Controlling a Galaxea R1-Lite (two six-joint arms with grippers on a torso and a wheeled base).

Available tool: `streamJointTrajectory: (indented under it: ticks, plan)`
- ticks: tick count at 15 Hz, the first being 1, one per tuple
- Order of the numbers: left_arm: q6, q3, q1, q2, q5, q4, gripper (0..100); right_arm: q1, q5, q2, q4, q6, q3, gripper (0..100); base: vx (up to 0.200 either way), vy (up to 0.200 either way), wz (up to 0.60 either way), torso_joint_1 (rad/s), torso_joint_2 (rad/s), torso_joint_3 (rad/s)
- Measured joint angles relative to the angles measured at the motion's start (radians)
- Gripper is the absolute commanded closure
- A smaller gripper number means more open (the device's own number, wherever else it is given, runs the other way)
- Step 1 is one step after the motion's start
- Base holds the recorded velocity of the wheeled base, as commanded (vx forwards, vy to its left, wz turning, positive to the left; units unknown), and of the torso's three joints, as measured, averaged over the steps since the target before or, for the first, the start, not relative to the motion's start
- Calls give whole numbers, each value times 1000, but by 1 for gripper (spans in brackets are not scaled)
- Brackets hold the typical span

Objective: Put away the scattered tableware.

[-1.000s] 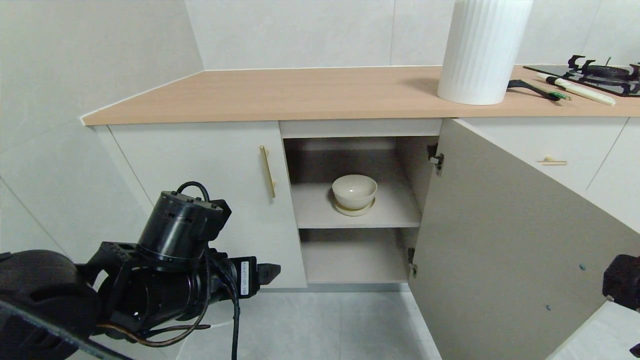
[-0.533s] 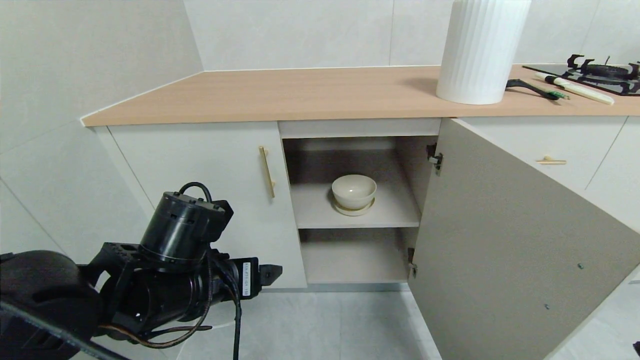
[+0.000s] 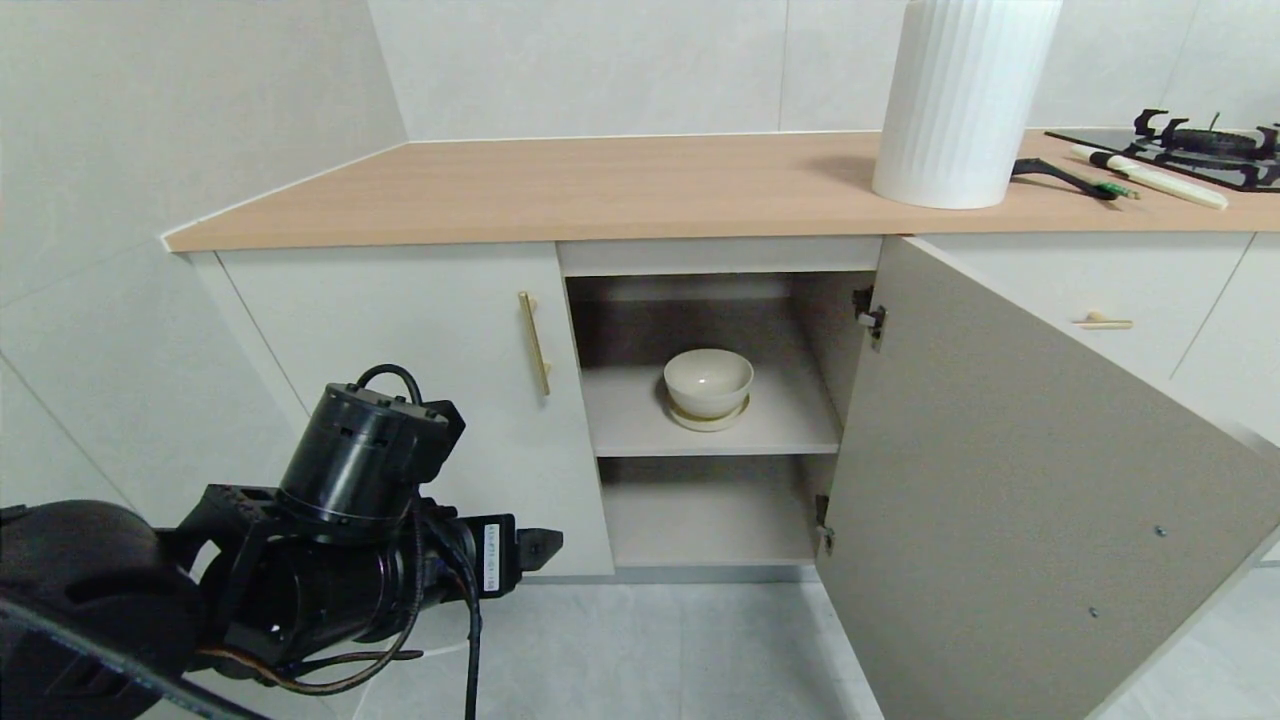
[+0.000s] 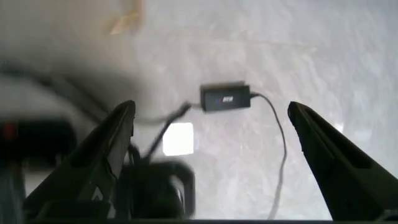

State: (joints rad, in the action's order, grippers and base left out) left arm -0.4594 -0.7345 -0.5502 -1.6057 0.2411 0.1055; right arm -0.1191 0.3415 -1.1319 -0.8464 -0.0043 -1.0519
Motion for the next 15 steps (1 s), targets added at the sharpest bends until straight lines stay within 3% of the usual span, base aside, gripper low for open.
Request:
streamJointTrajectory:
  ticks: [3, 6, 10, 15]
  plan:
    - [-1, -1, 0, 0, 0, 0, 0, 104, -8, -72, 121, 4, 4, 0, 0, 0, 0, 0, 0, 0]
    - [-1, -2, 0, 0, 0, 0, 0, 153, -23, -136, 224, 32, 4, 0, 0, 0, 0, 0, 0, 0]
    - [0, -2, 1, 0, 1, 0, 0, 139, -101, -166, 236, 49, 4, 0, 0, 0, 0, 0, 0, 0]
    - [-1, -3, 0, 0, 1, 0, 0, 45, -118, -177, 239, 92, 23, 0, 0, 0, 0, 0, 0, 0]
